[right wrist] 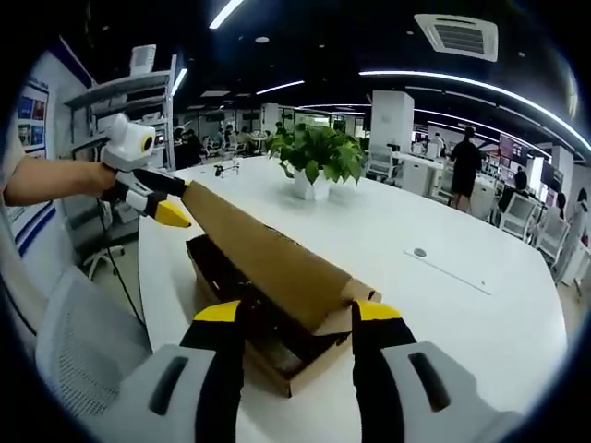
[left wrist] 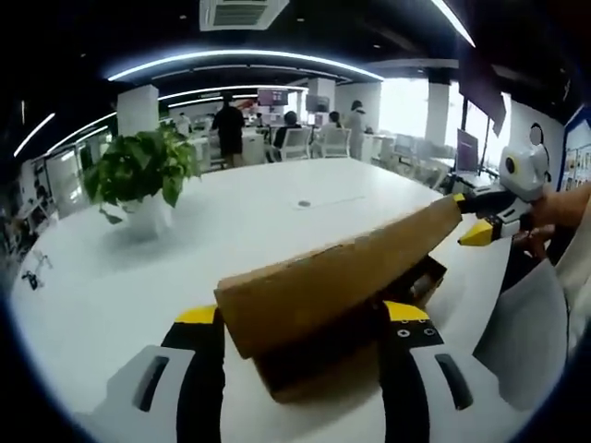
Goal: Operate the shoe box by opening the lid, removing the specified soft item, and placing it in the target area until the item is outside and the box remains undamaged.
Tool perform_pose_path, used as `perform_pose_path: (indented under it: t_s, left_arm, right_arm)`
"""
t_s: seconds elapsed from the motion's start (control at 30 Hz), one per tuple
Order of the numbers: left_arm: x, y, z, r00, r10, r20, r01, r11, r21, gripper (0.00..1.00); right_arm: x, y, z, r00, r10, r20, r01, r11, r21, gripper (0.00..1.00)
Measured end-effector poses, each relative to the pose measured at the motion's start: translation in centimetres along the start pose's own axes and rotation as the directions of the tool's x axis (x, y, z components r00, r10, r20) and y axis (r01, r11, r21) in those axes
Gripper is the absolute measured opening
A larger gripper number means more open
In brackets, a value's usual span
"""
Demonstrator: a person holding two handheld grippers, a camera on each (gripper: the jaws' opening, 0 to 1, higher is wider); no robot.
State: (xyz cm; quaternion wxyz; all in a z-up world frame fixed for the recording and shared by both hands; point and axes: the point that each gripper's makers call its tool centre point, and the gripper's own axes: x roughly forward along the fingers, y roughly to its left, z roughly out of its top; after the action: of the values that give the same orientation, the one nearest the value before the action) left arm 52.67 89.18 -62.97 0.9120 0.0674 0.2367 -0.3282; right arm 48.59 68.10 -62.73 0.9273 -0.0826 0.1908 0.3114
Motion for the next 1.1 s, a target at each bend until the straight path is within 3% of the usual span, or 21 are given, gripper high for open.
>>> perform_pose_path:
  t_s: [0.27,0.63,1.1]
  left_arm:
    - [0.4,1.0,1.5,1.000,0.022,0.018,-0.022,1.000,0.018,0.63]
    - [0.8,4.0,3.1,0.990,0.136,0.035,-0.137,0.990,0.029,0.33]
    - [1.8,6.5,5.3,0.978,0.199,0.071,-0.200,0.979,0.020,0.13]
  right_arm:
    - [0.4,-0.9,1.4,1.000,0.000,0.015,0.000,1.000,-0.016,0.42]
    - [0.9,-2.3,2.7,0.999,-0.003,0.035,0.005,0.999,-0.045,0.40]
    - [2.0,-4.2,4.5,0.998,-0.014,0.061,0.016,0.999,-0.042,0.40]
